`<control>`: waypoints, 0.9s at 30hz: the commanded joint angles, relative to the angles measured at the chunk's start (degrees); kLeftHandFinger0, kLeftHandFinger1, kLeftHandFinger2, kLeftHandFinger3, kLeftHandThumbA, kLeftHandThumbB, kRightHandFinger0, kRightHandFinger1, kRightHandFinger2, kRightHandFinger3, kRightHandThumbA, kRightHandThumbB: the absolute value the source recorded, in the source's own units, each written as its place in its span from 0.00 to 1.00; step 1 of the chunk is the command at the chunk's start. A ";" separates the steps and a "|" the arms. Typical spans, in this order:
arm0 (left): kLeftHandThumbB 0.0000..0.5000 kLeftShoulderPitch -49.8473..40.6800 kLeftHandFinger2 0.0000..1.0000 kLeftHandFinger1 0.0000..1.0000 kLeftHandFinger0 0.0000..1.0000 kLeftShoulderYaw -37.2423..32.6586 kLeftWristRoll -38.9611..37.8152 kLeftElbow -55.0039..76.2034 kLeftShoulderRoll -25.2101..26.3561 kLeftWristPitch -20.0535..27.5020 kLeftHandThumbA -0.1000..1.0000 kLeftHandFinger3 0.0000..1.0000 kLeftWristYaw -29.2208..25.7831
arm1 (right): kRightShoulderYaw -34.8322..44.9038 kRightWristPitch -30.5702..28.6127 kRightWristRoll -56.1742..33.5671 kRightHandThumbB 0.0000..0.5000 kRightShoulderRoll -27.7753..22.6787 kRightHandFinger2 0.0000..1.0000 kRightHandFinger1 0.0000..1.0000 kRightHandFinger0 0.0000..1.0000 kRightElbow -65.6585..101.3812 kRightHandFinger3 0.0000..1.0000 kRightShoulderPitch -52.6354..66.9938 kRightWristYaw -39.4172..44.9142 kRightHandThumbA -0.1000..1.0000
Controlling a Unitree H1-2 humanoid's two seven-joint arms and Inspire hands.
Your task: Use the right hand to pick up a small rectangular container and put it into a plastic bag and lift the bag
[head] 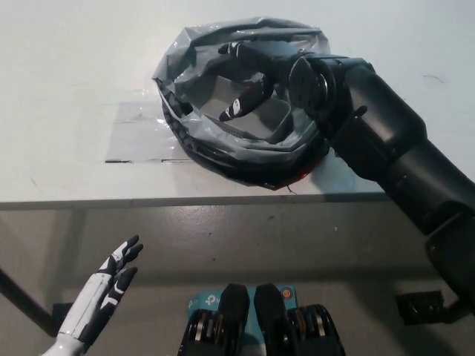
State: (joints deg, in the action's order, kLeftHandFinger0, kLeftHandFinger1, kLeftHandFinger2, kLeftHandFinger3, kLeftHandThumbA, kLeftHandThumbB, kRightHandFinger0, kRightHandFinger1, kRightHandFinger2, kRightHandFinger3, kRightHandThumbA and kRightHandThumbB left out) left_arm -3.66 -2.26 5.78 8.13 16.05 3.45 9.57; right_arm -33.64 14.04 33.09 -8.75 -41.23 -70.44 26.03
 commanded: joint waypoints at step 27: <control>0.51 -0.78 1.00 1.00 0.93 0.40 0.03 1.50 0.96 0.67 1.00 1.00 0.34 | 15.31 -0.77 -1.30 0.85 -7.47 1.00 1.00 1.00 8.06 1.00 0.47 -8.05 1.00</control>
State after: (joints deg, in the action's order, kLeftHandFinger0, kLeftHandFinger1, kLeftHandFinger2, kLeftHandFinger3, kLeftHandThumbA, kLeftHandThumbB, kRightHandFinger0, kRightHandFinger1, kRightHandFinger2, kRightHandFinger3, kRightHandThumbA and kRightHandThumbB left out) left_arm -3.97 -2.16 5.67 8.12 16.05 3.36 9.60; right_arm -18.74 13.86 30.62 -14.79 -30.04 -69.15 22.01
